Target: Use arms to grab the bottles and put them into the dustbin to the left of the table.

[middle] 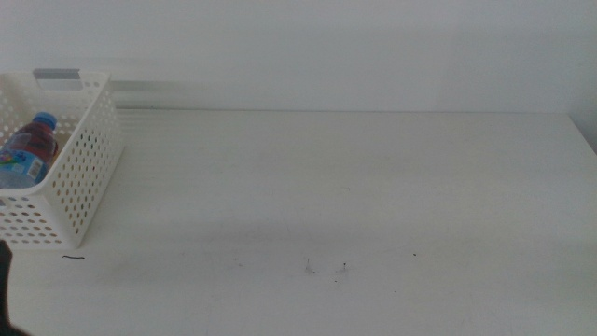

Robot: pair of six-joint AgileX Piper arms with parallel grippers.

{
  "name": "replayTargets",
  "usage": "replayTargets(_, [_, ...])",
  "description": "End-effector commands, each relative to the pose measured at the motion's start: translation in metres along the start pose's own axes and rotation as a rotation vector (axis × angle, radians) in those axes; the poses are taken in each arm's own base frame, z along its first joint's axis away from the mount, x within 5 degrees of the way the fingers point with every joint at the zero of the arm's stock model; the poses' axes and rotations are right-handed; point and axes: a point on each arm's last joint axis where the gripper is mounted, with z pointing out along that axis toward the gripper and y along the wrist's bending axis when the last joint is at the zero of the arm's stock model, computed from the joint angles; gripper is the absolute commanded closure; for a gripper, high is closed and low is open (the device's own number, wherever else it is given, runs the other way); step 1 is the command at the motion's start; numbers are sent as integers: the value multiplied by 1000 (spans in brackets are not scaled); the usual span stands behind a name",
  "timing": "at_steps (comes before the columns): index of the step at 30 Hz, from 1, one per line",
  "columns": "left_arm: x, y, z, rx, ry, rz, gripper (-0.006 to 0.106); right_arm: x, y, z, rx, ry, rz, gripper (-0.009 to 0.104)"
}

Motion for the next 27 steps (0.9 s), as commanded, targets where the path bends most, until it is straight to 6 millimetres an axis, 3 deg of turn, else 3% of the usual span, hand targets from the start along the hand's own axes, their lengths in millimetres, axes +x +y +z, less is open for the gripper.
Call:
replayTargets(1, [10, 0, -4, -3, -42, 0, 10, 5, -3, -4, 33, -53, -30, 3])
replayTargets(4, [23, -1, -8, -3, -61, -7, 10, 12, -6, -4, 64, -60, -26, 3])
replayTargets(8, [26, -2, -12, 5, -67, -44, 10, 17, -8, -3, 73, -54, -58, 3])
replayTargets(27, [23, -1, -12, -2, -103, -40, 10, 18, -8, -3, 79, -44, -73, 3])
